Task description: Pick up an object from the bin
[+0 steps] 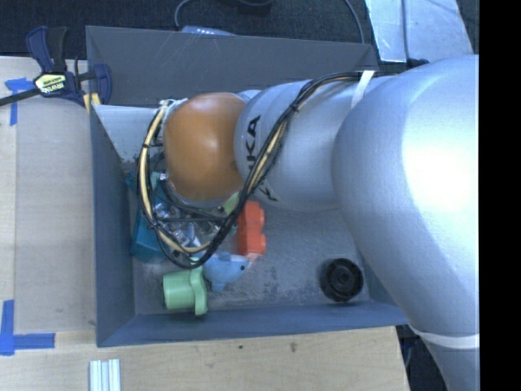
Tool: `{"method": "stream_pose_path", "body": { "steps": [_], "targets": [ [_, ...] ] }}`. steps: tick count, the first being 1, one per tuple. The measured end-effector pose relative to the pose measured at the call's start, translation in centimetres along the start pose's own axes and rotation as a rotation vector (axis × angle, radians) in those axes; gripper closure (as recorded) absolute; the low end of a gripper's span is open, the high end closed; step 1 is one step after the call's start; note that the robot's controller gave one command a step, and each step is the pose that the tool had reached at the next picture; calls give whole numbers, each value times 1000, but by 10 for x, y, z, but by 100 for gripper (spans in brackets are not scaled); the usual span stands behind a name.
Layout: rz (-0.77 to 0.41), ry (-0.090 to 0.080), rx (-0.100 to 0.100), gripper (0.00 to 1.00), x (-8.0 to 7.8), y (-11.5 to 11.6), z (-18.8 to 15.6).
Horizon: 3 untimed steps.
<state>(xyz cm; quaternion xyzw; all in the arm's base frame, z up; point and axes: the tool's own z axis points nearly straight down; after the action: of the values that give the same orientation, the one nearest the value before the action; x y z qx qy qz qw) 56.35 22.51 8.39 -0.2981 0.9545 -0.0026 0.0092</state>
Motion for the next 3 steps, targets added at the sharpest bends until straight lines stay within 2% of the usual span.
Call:
{"method": "stream_pose_path", "body": {
  "steps": [1, 2, 3],
  "targets": [
    [-15, -3, 0, 100, -4, -1, -80],
    [-14, -3, 0, 0, -4, -1, -80],
    [-14, -3, 0, 0, -4, -1, -80]
  ]
}}
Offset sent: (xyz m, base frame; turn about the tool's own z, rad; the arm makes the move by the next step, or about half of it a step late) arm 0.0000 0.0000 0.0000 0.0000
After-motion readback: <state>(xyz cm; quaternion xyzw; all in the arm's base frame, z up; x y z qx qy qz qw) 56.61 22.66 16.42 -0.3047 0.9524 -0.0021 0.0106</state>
